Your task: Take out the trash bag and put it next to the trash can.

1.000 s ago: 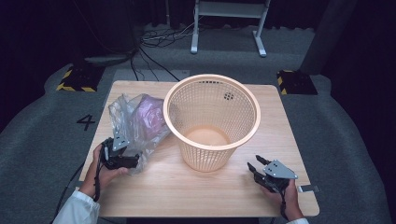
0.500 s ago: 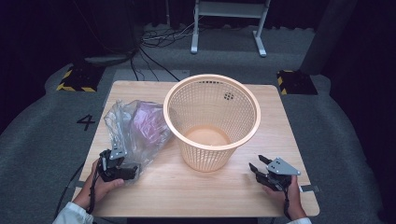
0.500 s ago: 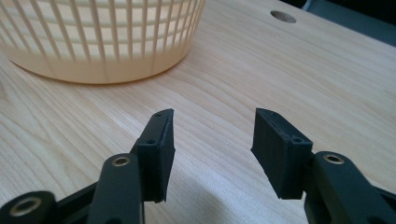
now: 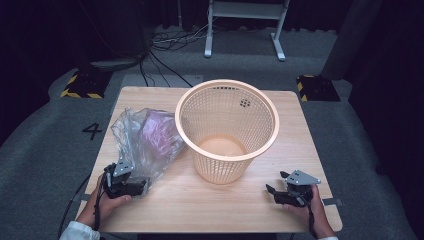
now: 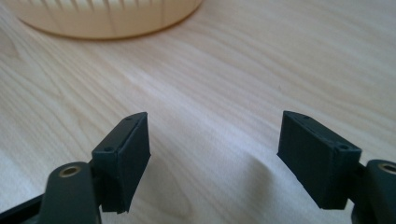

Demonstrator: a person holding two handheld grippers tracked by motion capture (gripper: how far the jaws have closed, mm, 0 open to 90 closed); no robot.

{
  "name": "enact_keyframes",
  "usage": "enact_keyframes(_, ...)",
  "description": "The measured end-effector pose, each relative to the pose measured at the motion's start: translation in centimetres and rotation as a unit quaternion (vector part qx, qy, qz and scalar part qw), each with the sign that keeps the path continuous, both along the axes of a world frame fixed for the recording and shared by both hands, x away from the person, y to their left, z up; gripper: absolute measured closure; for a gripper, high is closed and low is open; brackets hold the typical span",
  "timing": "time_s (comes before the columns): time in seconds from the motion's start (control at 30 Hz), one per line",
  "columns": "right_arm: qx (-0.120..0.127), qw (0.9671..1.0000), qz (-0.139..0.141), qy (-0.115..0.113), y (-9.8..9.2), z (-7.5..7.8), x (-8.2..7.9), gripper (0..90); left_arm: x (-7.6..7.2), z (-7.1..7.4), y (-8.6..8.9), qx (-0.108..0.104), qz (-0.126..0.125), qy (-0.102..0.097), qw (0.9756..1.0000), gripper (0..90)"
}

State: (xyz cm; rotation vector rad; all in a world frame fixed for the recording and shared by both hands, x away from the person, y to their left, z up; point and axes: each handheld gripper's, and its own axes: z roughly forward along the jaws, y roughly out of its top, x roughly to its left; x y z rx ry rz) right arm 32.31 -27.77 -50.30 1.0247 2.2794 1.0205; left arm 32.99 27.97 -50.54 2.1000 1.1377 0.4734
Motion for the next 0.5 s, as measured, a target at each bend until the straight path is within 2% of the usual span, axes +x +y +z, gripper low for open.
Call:
enact_keyframes(0.1, -0.002, 0.9997, -0.001, 0.023, -0.26, -0.10, 0.00, 23.9, 0.11, 0.02, 0.07, 0.001, -0.007, 0.001, 1.0000, 20.7)
enact_keyframes(0.23, 0.012, 0.9988, -0.011, 0.045, -0.75, -0.16, 0.03, 22.7, 0.11, 0.01, 0.07, 0.000, -0.008, 0.001, 1.0000, 20.7)
enact_keyframes(0.5, 0.013, 0.9986, -0.017, 0.048, -0.85, -0.18, -0.08, 22.0, 0.13, -0.01, 0.08, 0.000, -0.009, 0.000, 1.0000, 20.7)
